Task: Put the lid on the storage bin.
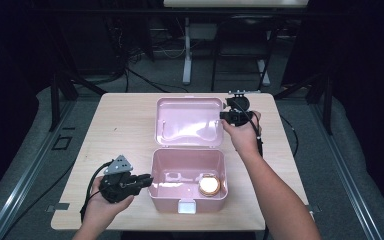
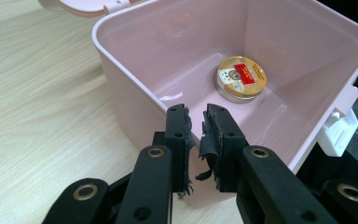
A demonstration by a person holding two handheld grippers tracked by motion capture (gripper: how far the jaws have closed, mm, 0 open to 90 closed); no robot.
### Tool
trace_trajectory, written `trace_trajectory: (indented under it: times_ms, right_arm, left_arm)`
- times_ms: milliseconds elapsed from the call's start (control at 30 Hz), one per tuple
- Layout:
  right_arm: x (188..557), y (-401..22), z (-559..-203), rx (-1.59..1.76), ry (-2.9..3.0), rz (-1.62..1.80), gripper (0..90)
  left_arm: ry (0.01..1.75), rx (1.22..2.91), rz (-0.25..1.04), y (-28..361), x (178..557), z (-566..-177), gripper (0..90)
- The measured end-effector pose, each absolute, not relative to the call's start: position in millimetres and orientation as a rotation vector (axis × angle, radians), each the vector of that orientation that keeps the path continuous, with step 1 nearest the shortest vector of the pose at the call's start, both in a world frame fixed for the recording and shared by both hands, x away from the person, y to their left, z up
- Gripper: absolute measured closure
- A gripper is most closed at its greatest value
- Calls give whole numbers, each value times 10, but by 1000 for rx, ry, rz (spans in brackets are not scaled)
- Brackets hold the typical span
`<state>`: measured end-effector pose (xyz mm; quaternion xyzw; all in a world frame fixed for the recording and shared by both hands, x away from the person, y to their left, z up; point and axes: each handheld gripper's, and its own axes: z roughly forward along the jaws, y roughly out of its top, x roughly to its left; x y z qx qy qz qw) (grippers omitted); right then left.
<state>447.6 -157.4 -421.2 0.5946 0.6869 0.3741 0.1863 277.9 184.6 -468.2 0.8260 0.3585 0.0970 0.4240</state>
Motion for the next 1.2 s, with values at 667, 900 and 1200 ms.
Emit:
trace_trajectory:
  times_ms: [667, 900, 1200]
  right_arm:
    - [4311, -1567, -4074, 1570, 1925, 1085, 874]
    - [4229, -1588, -4044, 1542, 1915, 1117, 874]
    - [4133, -1602, -4013, 1516, 1901, 1152, 875]
  left_arm:
    - [900, 2065, 240, 1844, 2776, -4682, 792]
    - [901, 2065, 238, 1842, 2777, -4681, 792]
    - [902, 2064, 240, 1844, 2776, -4682, 792]
